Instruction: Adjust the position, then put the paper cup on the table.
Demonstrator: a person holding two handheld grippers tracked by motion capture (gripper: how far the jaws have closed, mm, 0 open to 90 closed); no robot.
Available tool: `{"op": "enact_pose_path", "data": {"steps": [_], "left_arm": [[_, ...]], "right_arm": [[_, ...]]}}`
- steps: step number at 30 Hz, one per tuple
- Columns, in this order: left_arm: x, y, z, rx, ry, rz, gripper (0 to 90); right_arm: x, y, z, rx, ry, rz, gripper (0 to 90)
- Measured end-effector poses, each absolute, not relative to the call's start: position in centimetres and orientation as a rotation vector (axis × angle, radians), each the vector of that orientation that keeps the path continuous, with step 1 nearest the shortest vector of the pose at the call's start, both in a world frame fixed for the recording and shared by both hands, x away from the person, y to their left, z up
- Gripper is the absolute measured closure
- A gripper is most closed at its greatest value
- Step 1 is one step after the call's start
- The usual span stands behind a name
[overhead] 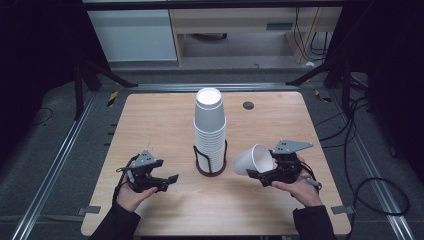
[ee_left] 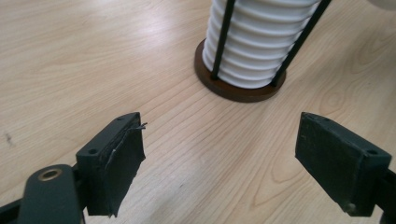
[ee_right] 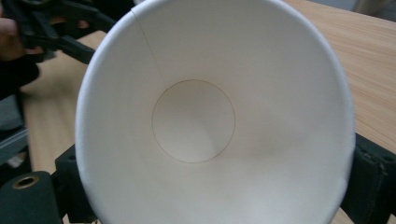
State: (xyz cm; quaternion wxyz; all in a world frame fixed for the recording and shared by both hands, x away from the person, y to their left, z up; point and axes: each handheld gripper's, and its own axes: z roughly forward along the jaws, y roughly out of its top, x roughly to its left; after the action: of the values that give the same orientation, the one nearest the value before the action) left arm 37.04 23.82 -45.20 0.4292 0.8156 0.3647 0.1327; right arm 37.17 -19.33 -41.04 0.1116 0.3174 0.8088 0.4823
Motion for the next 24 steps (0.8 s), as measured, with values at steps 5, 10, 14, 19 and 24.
{"op": "enact_pose_path", "data": {"steps": [5, 10, 14, 19, 24], "left_arm": [[37.3, 24.2, -45.4, 2.028, 0.938, 0.332, 14.8], [37.4, 24.5, -45.5, 2.019, 0.959, 0.334, 15.2], [37.5, 24.7, -45.5, 2.007, 0.962, 0.331, 15.5], [37.5, 25.0, -45.4, 2.001, 0.966, 0.332, 15.7], [37.5, 25.2, -45.1, 2.0, 0.976, 0.345, 15.9]], "right_arm": [[37.4, -20.2, -41.1, 0.995, 2.332, 1.363, 9.3], [37.8, -21.1, -41.1, 1.065, 2.287, 1.336, 9.8], [38.0, -21.4, -41.1, 1.09, 2.272, 1.296, 10.4], [38.5, -21.5, -41.2, 1.118, 2.27, 1.266, 10.4], [39.1, -21.6, -41.3, 1.136, 2.253, 1.211, 10.5]]}}
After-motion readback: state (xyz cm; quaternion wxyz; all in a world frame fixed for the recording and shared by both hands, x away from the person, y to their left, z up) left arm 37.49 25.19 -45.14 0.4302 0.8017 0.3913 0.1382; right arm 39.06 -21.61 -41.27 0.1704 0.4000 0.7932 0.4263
